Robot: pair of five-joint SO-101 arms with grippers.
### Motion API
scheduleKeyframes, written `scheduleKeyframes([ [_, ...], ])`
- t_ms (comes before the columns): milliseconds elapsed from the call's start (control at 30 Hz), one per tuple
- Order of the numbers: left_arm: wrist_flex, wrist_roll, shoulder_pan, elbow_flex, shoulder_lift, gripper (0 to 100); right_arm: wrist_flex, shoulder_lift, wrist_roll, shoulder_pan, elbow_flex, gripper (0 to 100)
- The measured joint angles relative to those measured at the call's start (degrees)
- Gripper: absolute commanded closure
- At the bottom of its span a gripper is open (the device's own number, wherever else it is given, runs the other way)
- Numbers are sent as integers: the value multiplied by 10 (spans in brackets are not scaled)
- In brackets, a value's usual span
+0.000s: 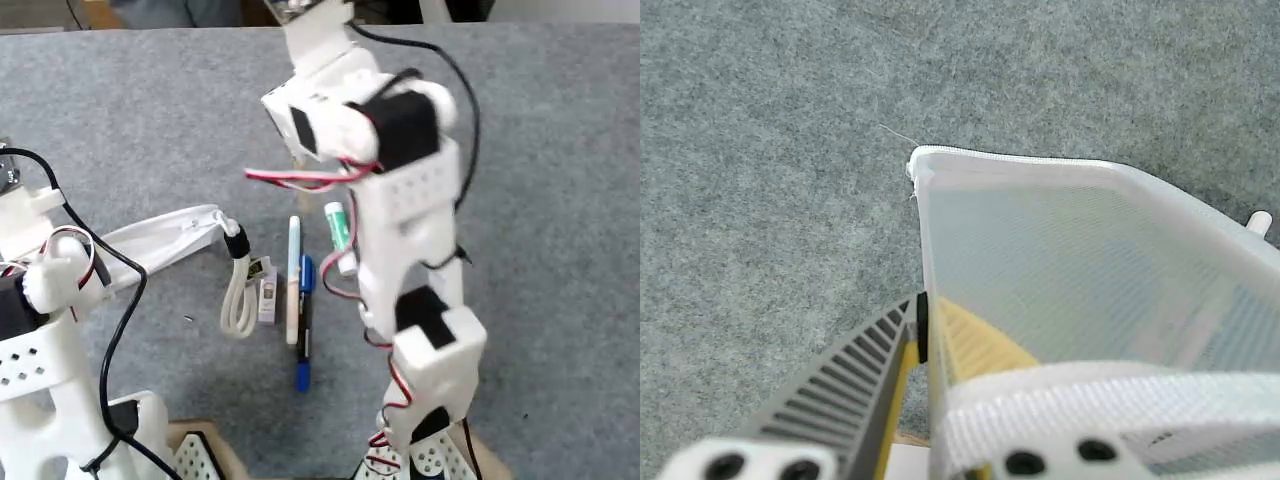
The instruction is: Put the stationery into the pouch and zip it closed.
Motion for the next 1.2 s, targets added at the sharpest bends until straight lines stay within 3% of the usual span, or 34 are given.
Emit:
scheduleKeyframes([
  [333, 0, 0, 0, 0, 0, 971, -33, -135, 0, -14, -1, 987],
  [700, 0, 0, 0, 0, 0, 971, -95, -201, 0, -137, -3, 987],
  [1200, -9, 1, 0, 4, 0, 971, -100, -201, 0, -295, -33, 987],
])
